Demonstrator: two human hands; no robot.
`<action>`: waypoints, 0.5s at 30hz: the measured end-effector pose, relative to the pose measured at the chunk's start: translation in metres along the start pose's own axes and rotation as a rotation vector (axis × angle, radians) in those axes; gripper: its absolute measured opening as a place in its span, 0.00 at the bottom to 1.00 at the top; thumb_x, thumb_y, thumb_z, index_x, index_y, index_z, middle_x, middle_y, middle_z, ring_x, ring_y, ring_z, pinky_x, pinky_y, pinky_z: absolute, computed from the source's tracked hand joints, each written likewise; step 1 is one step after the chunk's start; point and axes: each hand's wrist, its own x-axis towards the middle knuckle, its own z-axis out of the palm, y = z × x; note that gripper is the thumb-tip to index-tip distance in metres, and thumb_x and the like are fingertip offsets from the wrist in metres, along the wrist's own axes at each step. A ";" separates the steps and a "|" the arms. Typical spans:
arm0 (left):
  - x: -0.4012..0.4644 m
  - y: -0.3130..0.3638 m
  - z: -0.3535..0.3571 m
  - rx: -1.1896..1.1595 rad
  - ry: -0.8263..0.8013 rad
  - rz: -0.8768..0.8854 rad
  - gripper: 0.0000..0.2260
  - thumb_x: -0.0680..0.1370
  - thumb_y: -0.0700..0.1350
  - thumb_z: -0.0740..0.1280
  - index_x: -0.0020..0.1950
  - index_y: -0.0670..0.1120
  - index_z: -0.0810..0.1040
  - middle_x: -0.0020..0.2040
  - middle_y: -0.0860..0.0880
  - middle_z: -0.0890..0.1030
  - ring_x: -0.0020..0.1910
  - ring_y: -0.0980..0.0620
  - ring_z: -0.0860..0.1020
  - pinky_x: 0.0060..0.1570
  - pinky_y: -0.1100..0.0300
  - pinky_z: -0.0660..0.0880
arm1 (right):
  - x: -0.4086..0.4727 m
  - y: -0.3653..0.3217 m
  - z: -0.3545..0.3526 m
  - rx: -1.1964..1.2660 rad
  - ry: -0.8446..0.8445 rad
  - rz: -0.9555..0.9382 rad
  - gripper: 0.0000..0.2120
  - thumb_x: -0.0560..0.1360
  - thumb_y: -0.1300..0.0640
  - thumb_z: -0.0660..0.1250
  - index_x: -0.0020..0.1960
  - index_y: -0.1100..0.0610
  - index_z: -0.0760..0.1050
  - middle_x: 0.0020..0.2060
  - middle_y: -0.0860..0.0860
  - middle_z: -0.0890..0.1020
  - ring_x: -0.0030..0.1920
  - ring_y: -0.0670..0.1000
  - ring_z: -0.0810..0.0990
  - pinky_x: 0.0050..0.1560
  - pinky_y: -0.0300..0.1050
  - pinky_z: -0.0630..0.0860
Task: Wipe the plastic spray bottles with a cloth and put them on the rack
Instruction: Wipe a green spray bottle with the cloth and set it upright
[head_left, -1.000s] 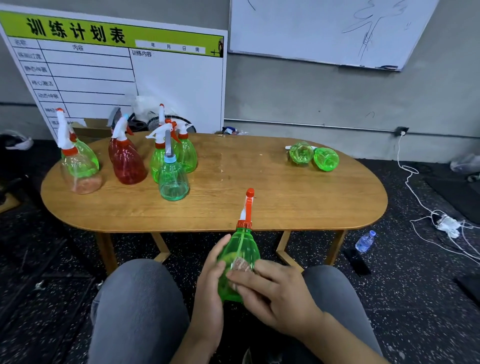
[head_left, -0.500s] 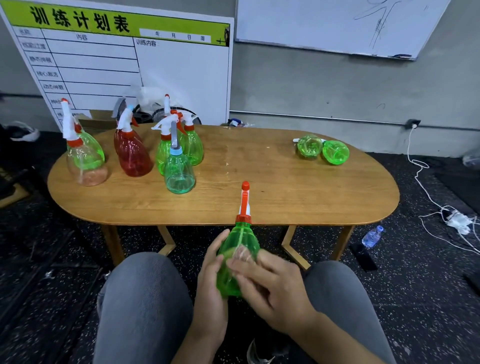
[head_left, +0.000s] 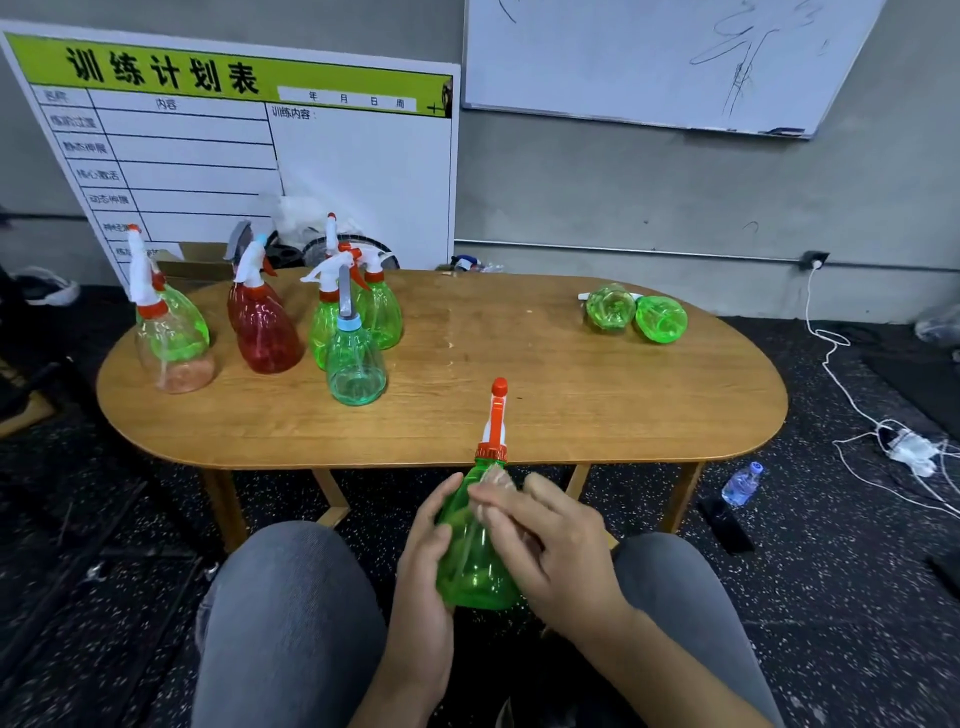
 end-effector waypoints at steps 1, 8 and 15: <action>0.001 -0.001 0.000 0.014 -0.001 0.006 0.22 0.81 0.52 0.64 0.76 0.52 0.74 0.69 0.47 0.83 0.68 0.44 0.82 0.61 0.47 0.79 | 0.002 0.004 0.002 0.003 0.024 0.044 0.13 0.85 0.47 0.63 0.65 0.48 0.83 0.40 0.39 0.70 0.32 0.43 0.71 0.27 0.41 0.71; 0.000 -0.007 0.003 0.076 0.023 0.048 0.32 0.73 0.62 0.77 0.76 0.62 0.73 0.70 0.49 0.82 0.69 0.46 0.80 0.67 0.39 0.76 | 0.002 0.006 0.006 0.207 0.191 0.314 0.11 0.83 0.53 0.66 0.62 0.50 0.84 0.45 0.42 0.83 0.44 0.45 0.82 0.44 0.40 0.78; 0.001 -0.004 0.004 0.066 0.024 0.040 0.25 0.79 0.55 0.66 0.77 0.58 0.73 0.68 0.52 0.83 0.68 0.49 0.81 0.68 0.40 0.76 | -0.002 0.004 0.004 0.349 0.252 0.466 0.10 0.82 0.53 0.65 0.57 0.50 0.84 0.51 0.42 0.86 0.51 0.49 0.85 0.53 0.45 0.79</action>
